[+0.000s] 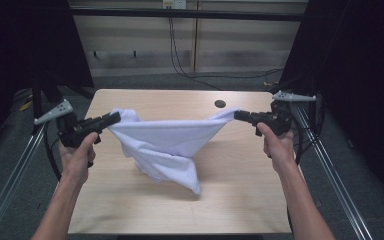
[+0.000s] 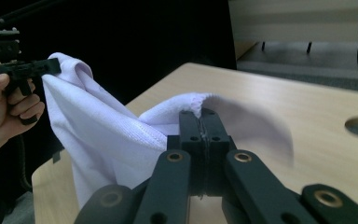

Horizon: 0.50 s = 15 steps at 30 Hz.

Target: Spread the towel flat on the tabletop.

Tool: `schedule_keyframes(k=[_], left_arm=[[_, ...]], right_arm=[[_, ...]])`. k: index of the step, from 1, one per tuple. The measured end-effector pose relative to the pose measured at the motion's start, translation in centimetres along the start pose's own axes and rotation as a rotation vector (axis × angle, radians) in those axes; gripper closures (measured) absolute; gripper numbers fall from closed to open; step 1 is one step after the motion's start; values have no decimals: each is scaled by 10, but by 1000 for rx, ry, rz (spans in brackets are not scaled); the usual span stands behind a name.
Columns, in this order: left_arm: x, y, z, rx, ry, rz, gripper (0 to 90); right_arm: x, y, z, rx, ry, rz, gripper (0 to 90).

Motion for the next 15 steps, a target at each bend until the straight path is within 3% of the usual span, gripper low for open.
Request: schedule_keyframes(k=[3, 6, 7, 9, 12, 13, 15], left_arm=[[-6, 25, 8, -54, 60, 6, 865], [-13, 50, 18, -41, 85, -33, 865], [-13, 50, 18, -41, 85, -33, 865], [-22, 74, 22, -59, 120, -43, 863], [-27, 97, 17, -73, 130, -82, 863], [-27, 97, 17, -73, 130, -82, 864], [-24, 104, 8, -114, 118, -100, 864]], right_arm=[[-3, 31, 0, 20, -19, -28, 898], [-8, 61, -4, 25, -40, -56, 898], [-8, 61, -4, 25, -40, -56, 898], [-15, 89, -8, 47, -84, -68, 898], [-21, 118, -11, 105, -152, -45, 898], [-21, 127, -11, 116, -162, -62, 898], [-17, 136, -10, 135, -168, -98, 898]])
Point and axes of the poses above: each handheld gripper's, and its own axes: x roughly backward along the jaws, y roughly out of its top, z roughly to its left, the point moved 8 cm from there along -x, roughly forward along the jaws, and after that the axes turned 3 degrees about -y, right-handed, at the moved point
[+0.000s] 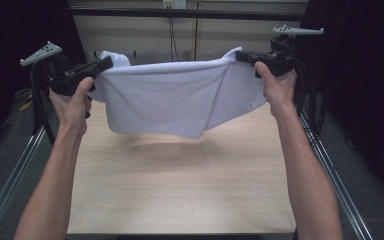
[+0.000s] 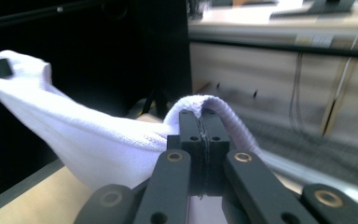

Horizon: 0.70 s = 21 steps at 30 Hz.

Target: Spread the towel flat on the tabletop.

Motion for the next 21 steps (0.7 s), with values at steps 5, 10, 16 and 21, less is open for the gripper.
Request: schedule_keyframes(k=[5, 10, 16, 21], left_arm=[[13, -28, -13, -33, -30, 45, 863], [35, -133, -32, 57, -99, 191, 863], [61, -211, -54, 98, -150, 314, 862], [79, -243, -71, 129, -192, 399, 862]], right_arm=[[10, -39, 4, 9, 40, 27, 897], [26, -135, 8, -63, 90, 135, 897], [51, -229, 28, -88, 101, 254, 897], [68, -290, 45, -88, 134, 360, 896]])
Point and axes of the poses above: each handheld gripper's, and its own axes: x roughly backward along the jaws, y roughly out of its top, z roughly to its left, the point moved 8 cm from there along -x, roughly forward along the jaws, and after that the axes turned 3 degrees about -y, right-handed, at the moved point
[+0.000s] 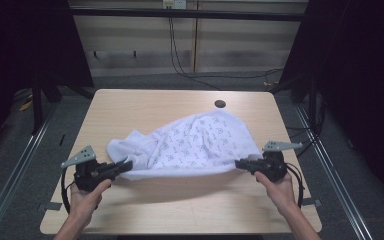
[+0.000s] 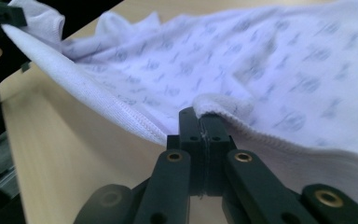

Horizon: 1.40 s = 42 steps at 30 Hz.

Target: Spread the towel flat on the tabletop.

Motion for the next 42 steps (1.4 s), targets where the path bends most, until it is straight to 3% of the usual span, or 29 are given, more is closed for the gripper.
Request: schedule_keyframes(k=[3, 6, 7, 9, 12, 14, 17, 19, 23, 26, 27, 28, 29, 30, 34, 36, 38, 40, 41, 42], left_arm=[[-7, -21, -7, -11, -25, 77, 863], [-15, -41, -13, -13, -44, 148, 860], [-15, -41, -13, -13, -44, 148, 856], [-20, -47, -18, 0, -82, 169, 826], [-20, -49, -15, -11, -71, 181, 742], [-16, -47, -15, -13, -84, 165, 704], [-9, -45, -13, -1, -78, 145, 617], [3, -39, -10, 9, -82, 102, 578], [13, -29, 10, 37, -29, 50, 565], [13, -22, 27, 53, 14, 39, 591], [8, -16, 46, 77, 51, 44, 618], [3, -16, 56, 82, 67, 60, 627], [3, -16, 56, 82, 67, 60, 626], [-9, -18, 74, 97, 88, 96, 623], [-32, -28, 100, 97, 131, 174, 564], [-40, -32, 102, 133, 118, 183, 580], [-46, -41, 99, 98, 100, 254, 636], [-47, -43, 95, 98, 104, 263, 713], [-47, -43, 95, 98, 104, 263, 768], [-46, -44, 94, 100, 104, 273, 768]], right_arm=[[-1, -22, -1, -26, 1, 29, 896], [1, -33, -3, -14, -26, 64, 897], [1, -36, -4, -10, -29, 76, 897], [1, -44, -8, 2, -40, 101, 897], [5, -51, -15, -31, -55, 105, 896], [9, -51, -12, -53, -41, 79, 874], [18, -50, -11, -84, -68, 36, 690], [26, -48, -11, -91, -93, 10, 625], [28, -42, -5, -102, -65, -28, 588], [17, -36, 4, -65, -58, -23, 583], [2, -30, 17, -34, -19, -8, 583], [-5, -27, 24, -18, -9, -5, 583], [-14, -23, 32, -8, 18, 0, 582], [-23, -20, 41, 10, 48, 6, 579], [-62, -12, 81, 83, 145, 57, 564], [-80, -9, 101, 120, 184, 79, 548], [-97, -6, 120, 155, 230, 93, 540], [-111, -1, 134, 174, 263, 93, 530], [-111, -1, 134, 174, 263, 93, 530], [-117, 1, 140, 182, 280, 91, 523]])
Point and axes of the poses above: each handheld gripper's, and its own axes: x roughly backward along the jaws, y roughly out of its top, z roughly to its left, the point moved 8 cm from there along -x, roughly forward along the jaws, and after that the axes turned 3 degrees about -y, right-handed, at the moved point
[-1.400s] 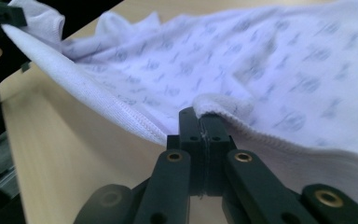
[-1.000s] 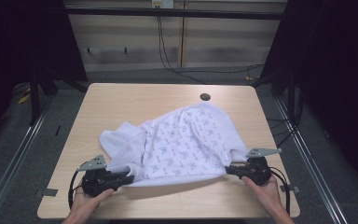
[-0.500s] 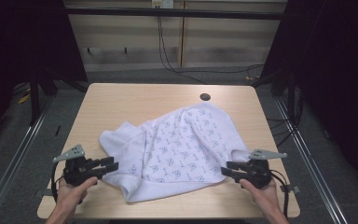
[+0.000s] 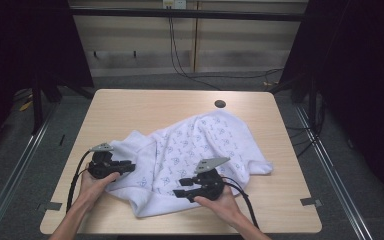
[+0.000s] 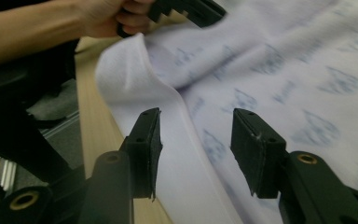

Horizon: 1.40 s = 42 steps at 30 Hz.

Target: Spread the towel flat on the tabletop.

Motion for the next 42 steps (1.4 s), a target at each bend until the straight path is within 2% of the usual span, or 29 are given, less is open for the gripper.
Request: schedule_keyframes(k=[1, 3, 6, 8, 10, 11, 15, 16, 17, 18, 21, 22, 24, 26, 28, 29, 31, 33, 35, 36, 38, 40, 41, 42], left_arm=[[1, -3, -4, -21, 18, 8, 832], [3, -7, -10, -38, 22, 14, 848], [7, -15, -20, -45, 2, 32, 852], [10, -21, -26, -51, -6, 45, 852], [13, -25, -30, -36, -16, 46, 850], [14, -26, -31, -44, -18, 50, 850], [12, -27, -33, -14, -37, 43, 851], [12, -27, -33, -14, -37, 43, 852], [10, -26, -35, -33, -29, 48, 852], [9, -26, -37, -44, -24, 51, 852], [7, -26, -39, -46, -39, 57, 852], [7, -26, -39, -46, -39, 57, 852], [1, -22, -42, -31, -46, 53, 850], [-5, -18, -45, -46, -42, 51, 847], [-10, -15, -47, -59, -42, 52, 843], [-12, -14, -48, -57, -45, 51, 841], [-14, -14, -50, -55, -47, 51, 837], [-14, -14, -52, -57, -44, 55, 833], [-14, -15, -53, -58, -48, 58, 828], [-14, -17, -57, -44, -63, 58, 825], [-15, -20, -64, -53, -81, 74, 823], [-15, -22, -74, -61, -94, 85, 818], [-15, -22, -74, -61, -94, 85, 819], [-13, -26, -84, -102, -90, 102, 825]], right_arm=[[-13, 5, 4, -1, 23, -6, 518], [-27, 3, 10, 7, 44, 21, 509], [-39, -6, 21, 29, 63, 65, 500], [-40, -15, 22, 57, 21, 103, 493], [-32, -24, 19, 63, -4, 121, 491], [-26, -29, 15, 47, -23, 136, 483], [10, -32, -16, -22, -135, 116, 455], [18, -35, -23, -24, -155, 123, 453], [24, -40, -27, -35, -177, 145, 452], [30, -44, -34, -21, -216, 143, 448], [45, -62, -49, -40, -293, 175, 442], [45, -62, -49, -40, -293, 175, 442], [49, -67, -55, -48, -280, 166, 528], [49, -66, -60, -7, -311, 162, 608], [50, -65, -65, 10, -337, 165, 752], [50, -65, -69, 17, -349, 163, 784], [51, -64, -77, -15, -342, 154, 858], [52, -61, -87, -49, -329, 144, 880], [54, -58, -100, -50, -351, 144, 886], [56, -57, -108, -61, -364, 142, 889], [60, -55, -124, -87, -370, 139, 897], [65, -53, -138, -110, -399, 129, 898], [67, -52, -144, -116, -406, 127, 899], [69, -52, -151, -115, -422, 124, 900]])
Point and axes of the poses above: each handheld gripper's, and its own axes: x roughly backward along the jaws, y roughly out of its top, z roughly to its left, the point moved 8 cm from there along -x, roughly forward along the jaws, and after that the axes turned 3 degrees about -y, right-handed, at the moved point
